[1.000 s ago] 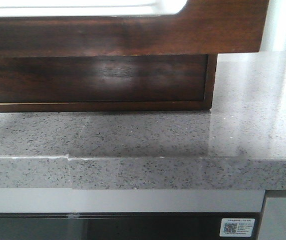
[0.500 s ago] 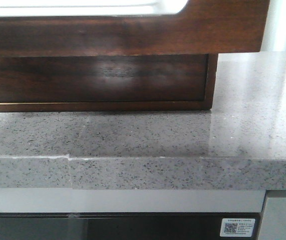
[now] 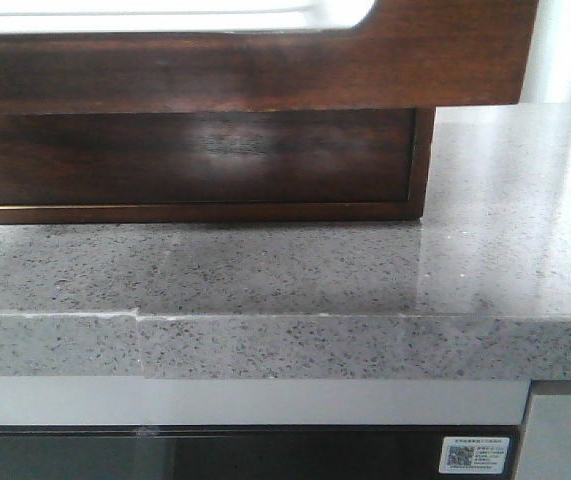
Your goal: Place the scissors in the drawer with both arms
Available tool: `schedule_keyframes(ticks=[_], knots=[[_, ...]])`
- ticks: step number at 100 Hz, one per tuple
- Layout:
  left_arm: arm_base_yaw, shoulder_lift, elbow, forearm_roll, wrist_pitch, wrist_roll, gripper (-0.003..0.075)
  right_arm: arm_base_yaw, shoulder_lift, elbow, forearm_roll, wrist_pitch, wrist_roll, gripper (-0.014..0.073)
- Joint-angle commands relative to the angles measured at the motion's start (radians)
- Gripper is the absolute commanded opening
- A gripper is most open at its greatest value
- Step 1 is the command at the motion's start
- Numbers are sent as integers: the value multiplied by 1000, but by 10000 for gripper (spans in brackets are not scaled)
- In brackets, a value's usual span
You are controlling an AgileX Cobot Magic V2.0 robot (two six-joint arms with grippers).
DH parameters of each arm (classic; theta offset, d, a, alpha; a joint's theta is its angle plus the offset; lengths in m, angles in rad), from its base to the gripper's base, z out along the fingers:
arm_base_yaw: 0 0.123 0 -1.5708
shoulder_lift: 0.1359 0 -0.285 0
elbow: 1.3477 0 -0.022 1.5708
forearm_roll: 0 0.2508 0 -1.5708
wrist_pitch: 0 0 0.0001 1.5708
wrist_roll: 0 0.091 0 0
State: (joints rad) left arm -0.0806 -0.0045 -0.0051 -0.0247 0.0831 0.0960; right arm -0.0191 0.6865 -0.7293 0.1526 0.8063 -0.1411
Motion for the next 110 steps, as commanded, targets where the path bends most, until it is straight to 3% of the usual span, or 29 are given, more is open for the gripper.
schedule_keyframes(ticks=[1, 31, 44, 74, 110], knots=[[3, -30, 37, -3, -88, -12, -20, -8, -1, -23, 4, -58, -3, -69], [3, -30, 37, -3, -88, -12, -20, -8, -1, -23, 4, -61, -3, -69], [3, -30, 37, -3, -88, -12, -20, -6, -92, 18, 0, -89, -3, -69], [3, -30, 37, -3, -88, -12, -20, -6, -476, 460, -21, -616, -3, -69], [3, -30, 37, -3, -88, -12, -20, -4, -719, 759, -21, -798, -3, -69]])
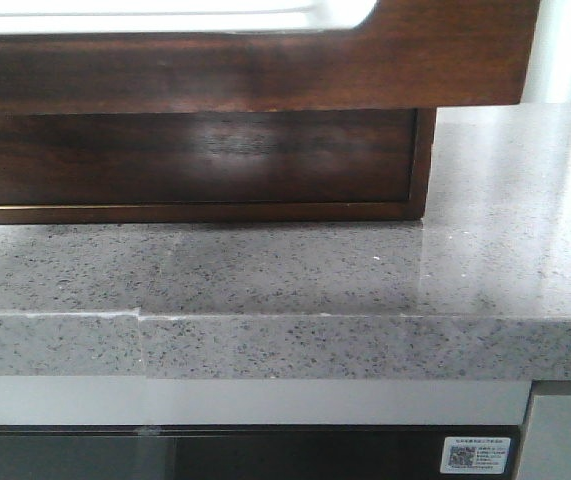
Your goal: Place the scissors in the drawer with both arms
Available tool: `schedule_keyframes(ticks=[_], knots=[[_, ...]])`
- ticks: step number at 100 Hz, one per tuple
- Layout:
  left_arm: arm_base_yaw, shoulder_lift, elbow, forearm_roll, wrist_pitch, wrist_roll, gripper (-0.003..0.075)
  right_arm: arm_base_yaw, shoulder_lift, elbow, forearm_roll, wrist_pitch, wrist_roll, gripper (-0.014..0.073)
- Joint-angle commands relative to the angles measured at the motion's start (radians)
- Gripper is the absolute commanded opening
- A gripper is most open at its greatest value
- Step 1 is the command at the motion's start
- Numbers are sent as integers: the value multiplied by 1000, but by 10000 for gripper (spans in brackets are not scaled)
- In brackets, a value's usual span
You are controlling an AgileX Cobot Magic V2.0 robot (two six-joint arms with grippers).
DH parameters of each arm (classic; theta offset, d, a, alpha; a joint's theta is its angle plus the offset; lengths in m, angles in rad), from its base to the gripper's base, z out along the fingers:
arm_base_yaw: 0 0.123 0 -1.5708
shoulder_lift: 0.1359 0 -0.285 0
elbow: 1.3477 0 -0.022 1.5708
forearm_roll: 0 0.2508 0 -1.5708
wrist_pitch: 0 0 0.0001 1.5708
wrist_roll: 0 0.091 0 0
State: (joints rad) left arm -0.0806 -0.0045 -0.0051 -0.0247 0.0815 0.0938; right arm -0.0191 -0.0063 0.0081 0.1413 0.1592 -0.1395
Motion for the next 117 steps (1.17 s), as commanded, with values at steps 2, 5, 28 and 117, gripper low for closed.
schedule_keyframes(ticks=[2, 5, 28, 117], knots=[[3, -30, 37, -3, -87, -10, -20, -4, -26, 22, -10, -139, -5, -69], [3, -30, 37, -3, -87, -10, -20, -4, -26, 16, -10, -119, -5, -69], [3, -30, 37, -3, -87, -10, -20, -4, -26, 18, -10, -131, -5, -69], [3, -30, 37, -3, -87, -10, -20, -4, -26, 18, -170, -150, 177, -69]])
